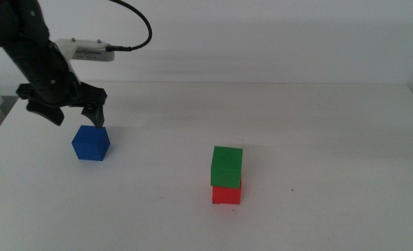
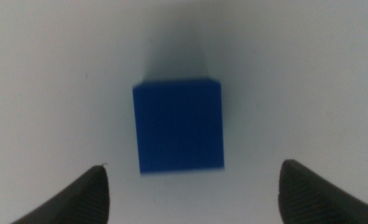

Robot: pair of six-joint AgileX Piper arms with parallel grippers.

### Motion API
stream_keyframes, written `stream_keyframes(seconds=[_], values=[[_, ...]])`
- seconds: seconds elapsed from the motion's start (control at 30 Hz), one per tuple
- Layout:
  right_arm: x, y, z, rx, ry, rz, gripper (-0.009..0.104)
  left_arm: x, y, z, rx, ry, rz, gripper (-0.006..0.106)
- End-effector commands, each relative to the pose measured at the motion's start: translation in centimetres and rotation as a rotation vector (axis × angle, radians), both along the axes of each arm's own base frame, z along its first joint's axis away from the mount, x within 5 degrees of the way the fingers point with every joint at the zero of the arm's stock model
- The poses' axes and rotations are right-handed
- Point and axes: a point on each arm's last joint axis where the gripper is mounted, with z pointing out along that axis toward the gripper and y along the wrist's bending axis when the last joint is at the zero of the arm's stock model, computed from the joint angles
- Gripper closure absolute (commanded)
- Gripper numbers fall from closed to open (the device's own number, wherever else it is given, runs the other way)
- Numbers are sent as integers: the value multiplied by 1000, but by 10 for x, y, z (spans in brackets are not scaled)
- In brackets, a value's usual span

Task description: Stack red cubes first, then green, then blue cubes in a specific spot.

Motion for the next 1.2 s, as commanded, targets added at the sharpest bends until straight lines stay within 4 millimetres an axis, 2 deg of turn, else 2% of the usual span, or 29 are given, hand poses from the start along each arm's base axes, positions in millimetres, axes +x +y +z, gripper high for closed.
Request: stream_keyframes(seconds=[0.0, 0.23, 0.6, 0.77, 0.87, 1.03, 1.1, 1.17], values=[[0, 0, -1, 1, -8, 3, 17, 11, 0, -4, 4, -23, 3, 10], [0, 0, -1, 1, -8, 3, 17, 27, 0, -34, 6, -12, 8, 10], [0, 0, -1, 10, 1, -3, 17, 36, -1, -70, 10, 36, 9, 10], [0, 0, -1, 10, 1, -3, 17, 37, -1, -80, 13, 65, -4, 17], [0, 0, -1, 10, 1, -3, 17, 36, -1, -81, 14, 75, -9, 30], [0, 0, -1, 10, 1, -3, 17, 33, -1, -79, 3, 103, -9, 74], [0, 0, -1, 10, 1, -3, 17, 29, -2, -68, -12, 103, -13, 89], [0, 0, -1, 10, 1, -3, 17, 24, -5, -50, -23, 91, -10, 102]])
